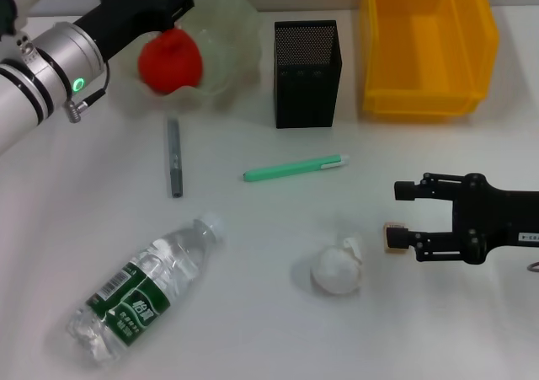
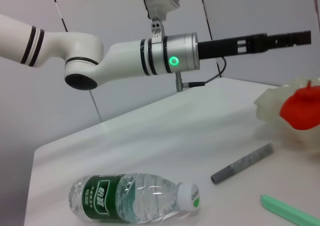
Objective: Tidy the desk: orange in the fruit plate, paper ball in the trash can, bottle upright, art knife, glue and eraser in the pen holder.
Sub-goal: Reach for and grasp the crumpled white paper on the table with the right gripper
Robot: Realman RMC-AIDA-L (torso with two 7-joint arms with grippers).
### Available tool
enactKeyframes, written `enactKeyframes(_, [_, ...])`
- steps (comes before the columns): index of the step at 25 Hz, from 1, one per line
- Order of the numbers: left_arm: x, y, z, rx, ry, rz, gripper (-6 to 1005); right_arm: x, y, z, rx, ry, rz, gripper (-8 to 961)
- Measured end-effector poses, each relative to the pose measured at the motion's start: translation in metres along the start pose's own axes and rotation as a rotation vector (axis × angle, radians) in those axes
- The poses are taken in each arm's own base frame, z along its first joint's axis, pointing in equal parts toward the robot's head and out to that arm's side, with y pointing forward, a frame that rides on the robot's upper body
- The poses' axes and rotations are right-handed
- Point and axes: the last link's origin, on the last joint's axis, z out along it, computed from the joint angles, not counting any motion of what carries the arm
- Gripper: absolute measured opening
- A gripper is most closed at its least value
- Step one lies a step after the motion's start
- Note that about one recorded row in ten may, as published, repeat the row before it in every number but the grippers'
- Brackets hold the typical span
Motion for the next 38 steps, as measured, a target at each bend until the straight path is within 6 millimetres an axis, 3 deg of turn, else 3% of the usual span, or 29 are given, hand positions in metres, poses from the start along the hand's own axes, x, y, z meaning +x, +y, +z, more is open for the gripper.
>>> enactKeyframes(5, [0.018,0.021,-0.023,-0.256,0.101,-0.096,726,-0.003,-0.003,-0.002,0.027,-0.029,-0.001,762])
enactKeyframes(6, [0.018,0.021,-0.023,-0.256,0.101,-0.096,735,-0.006,-0.006,-0.003,0.058,-0.063,-0.002,762])
enactKeyframes(9, [0.025,0.041,-0.063,-0.528,0.076,-0.070,764,-0.009,-0.009,-0.004,0.097,-0.110,-0.011,762])
enactKeyframes(12, [0.022,0.045,-0.070,-0.576,0.055,-0.056,792,-0.011,-0.009,-0.004,0.101,-0.122,-0.017,762])
enactKeyframes(13, [0.012,0.052,-0.085,-0.677,-0.019,-0.028,802,-0.011,-0.009,-0.003,0.097,-0.119,-0.019,762])
enactKeyframes(17, [0.002,0.057,-0.092,-0.731,-0.086,-0.021,840,-0.013,-0.010,-0.001,0.082,-0.097,-0.025,762])
enactKeyframes(18, [-0.032,0.068,-0.104,-0.800,-0.273,-0.001,849,-0.014,-0.011,0.000,0.079,-0.091,-0.029,762])
enactKeyframes(23, [-0.042,0.072,-0.109,-0.794,-0.256,0.022,842,-0.036,-0.018,-0.002,0.037,-0.067,-0.045,761])
enactKeyframes(25, [-0.042,0.074,-0.109,-0.795,-0.242,0.028,842,-0.056,-0.020,-0.005,-0.006,-0.007,-0.018,761])
enactKeyframes(26, [-0.042,0.076,-0.108,-0.801,-0.240,0.032,842,-0.077,-0.022,-0.005,-0.038,0.113,0.029,761])
enactKeyframes(27, [-0.042,0.076,-0.108,-0.801,-0.240,0.032,842,-0.077,-0.022,-0.005,-0.038,0.113,0.029,761])
enactKeyframes(31, [-0.044,0.079,-0.105,-0.806,-0.241,0.047,842,-0.114,-0.019,0.006,-0.074,0.540,0.040,761])
enactKeyframes(38, [-0.045,0.078,-0.106,-0.799,-0.240,0.048,842,-0.124,-0.017,0.025,-0.038,0.682,-0.065,760])
